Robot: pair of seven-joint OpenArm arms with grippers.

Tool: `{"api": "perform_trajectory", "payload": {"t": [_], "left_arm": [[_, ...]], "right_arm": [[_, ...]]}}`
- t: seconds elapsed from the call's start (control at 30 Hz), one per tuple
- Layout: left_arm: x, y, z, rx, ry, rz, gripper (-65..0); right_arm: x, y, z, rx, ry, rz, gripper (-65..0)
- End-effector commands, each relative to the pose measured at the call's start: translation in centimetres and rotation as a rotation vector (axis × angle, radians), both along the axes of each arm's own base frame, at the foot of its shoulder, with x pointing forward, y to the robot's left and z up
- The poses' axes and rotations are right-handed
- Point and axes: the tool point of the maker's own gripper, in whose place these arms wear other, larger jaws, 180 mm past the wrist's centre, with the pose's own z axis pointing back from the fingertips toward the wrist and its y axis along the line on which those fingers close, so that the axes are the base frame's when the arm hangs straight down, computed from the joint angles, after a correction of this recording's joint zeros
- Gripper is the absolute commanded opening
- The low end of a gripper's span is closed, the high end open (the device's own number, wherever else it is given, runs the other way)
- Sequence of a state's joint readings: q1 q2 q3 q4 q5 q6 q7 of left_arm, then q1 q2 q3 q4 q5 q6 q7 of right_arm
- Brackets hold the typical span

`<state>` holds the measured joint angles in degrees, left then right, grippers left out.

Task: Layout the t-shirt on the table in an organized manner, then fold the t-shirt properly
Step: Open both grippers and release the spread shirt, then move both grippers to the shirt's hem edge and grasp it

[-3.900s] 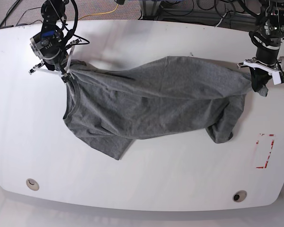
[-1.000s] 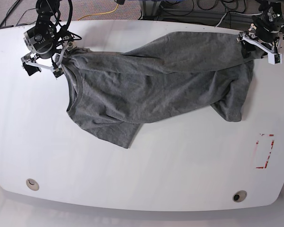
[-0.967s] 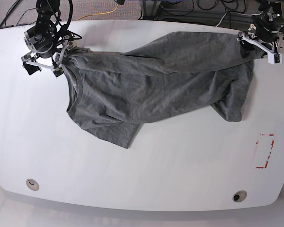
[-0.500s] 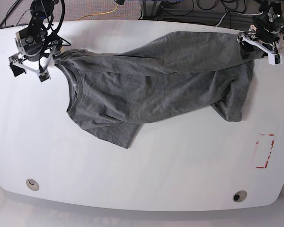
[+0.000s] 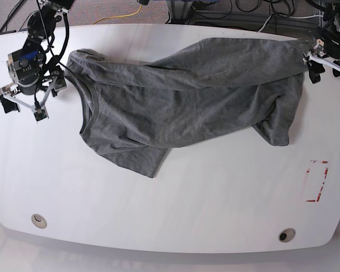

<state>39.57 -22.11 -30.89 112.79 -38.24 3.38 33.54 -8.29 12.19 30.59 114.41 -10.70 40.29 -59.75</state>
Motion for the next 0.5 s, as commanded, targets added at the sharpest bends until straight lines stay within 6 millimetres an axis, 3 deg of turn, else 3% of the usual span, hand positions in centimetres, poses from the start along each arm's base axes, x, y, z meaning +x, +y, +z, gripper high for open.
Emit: {"api": "perform_trajectory", "payload": {"t": [0.0, 0.37, 0.47], "left_arm": [[2.2, 1.3, 3.0, 0.047, -0.107, 0.005, -20.6], [8.0, 2.1, 8.7, 0.057, -0.339, 0.032, -20.4], [9.1, 2.1, 9.7, 0.055, -0.381, 0.034, -20.4]], "right_arm": [[2.7, 1.1, 1.8, 0.008, -0.083, 0.035, 0.0], [10.7, 5.7, 2.4, 0.101, -0.137, 0.156, 0.0], [12.6, 6.3, 1.5, 0.136, -0.109, 0.166, 0.0]]}}
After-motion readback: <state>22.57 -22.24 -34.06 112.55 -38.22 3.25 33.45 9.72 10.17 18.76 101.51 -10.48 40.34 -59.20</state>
